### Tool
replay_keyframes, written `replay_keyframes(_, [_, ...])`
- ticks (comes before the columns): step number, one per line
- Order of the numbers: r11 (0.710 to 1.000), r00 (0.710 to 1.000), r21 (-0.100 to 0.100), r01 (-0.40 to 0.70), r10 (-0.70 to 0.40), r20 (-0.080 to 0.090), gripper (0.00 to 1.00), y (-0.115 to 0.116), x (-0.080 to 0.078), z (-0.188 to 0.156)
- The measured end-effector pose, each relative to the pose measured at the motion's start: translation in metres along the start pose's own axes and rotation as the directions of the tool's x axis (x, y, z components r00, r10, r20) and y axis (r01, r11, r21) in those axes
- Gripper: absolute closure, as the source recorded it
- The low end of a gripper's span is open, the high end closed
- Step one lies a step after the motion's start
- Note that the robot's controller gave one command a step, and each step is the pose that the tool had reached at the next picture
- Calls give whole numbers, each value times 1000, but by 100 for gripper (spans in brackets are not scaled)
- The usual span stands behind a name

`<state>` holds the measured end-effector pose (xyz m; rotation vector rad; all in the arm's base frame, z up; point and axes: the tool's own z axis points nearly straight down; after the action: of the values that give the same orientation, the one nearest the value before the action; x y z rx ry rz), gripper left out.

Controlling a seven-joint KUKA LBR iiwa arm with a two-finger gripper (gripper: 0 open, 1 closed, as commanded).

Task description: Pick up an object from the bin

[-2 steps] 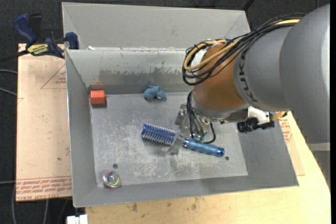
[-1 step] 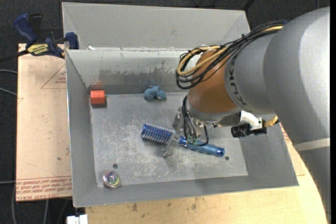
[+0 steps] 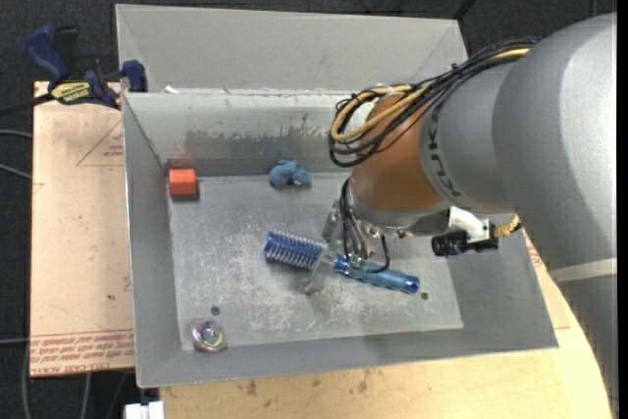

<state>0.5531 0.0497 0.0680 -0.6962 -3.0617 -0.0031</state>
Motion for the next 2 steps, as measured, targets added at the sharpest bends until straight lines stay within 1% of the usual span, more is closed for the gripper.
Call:
replay_keyframes(1, [1000, 1000, 0, 1, -1, 1, 100, 0, 0, -1])
replay_keyframes(2, [1000, 1000, 0, 3, -3, 2, 100, 1, 0, -9])
